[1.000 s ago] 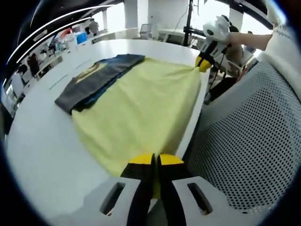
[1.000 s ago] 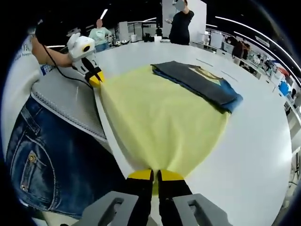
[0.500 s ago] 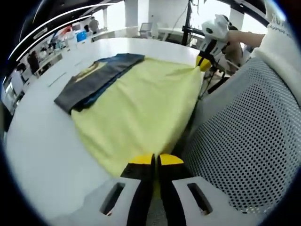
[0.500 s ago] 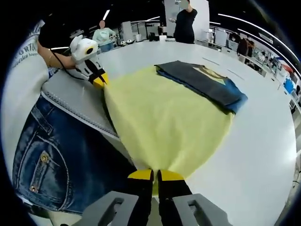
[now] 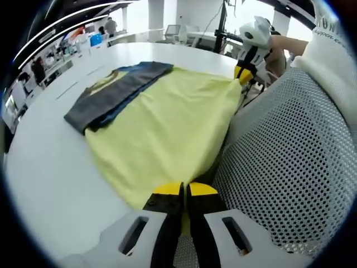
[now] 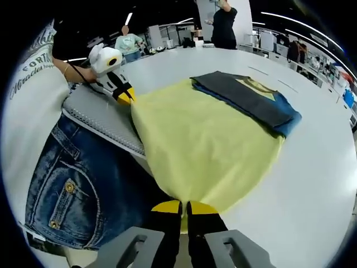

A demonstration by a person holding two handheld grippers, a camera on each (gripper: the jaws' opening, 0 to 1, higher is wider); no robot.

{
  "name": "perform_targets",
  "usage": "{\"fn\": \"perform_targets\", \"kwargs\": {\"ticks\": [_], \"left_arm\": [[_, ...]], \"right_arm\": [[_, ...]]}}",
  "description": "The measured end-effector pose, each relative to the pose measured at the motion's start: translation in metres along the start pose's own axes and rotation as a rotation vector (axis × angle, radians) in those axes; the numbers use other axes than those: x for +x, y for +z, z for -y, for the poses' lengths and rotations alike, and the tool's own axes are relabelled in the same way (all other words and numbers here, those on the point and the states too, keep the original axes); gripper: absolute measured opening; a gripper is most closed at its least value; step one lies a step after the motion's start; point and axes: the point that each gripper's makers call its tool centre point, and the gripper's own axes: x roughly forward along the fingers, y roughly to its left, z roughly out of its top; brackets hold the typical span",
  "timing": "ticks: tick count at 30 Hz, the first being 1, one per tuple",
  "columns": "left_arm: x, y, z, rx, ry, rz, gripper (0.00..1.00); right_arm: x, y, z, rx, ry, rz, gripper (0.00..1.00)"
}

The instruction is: Fold the garment on the visible template until the final outline fits inside the template.

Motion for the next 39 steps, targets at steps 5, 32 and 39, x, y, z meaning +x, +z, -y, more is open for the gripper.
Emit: {"fn": "perform_targets", "kwargs": {"ticks": [5,32,39], "left_arm": [[-0.002,0.004,-0.006,0.012,0.003,0.008,0.0],[-0.031,0.082,-0.059,0.163,0.06,0.045,0.0],[-0.039,0.101,-0.075,0.124,0.076,0.076,0.0]], "right_arm": [[-0.002,0.002,0.002,-0.025,-0.011,-0.011,0.0],[-0.037,0.07,0.058,-0.149,-0.194,0.092,0.0],[-0.047,0.09,0.075,-0.19,-0.242,0.114,0.0]]}}
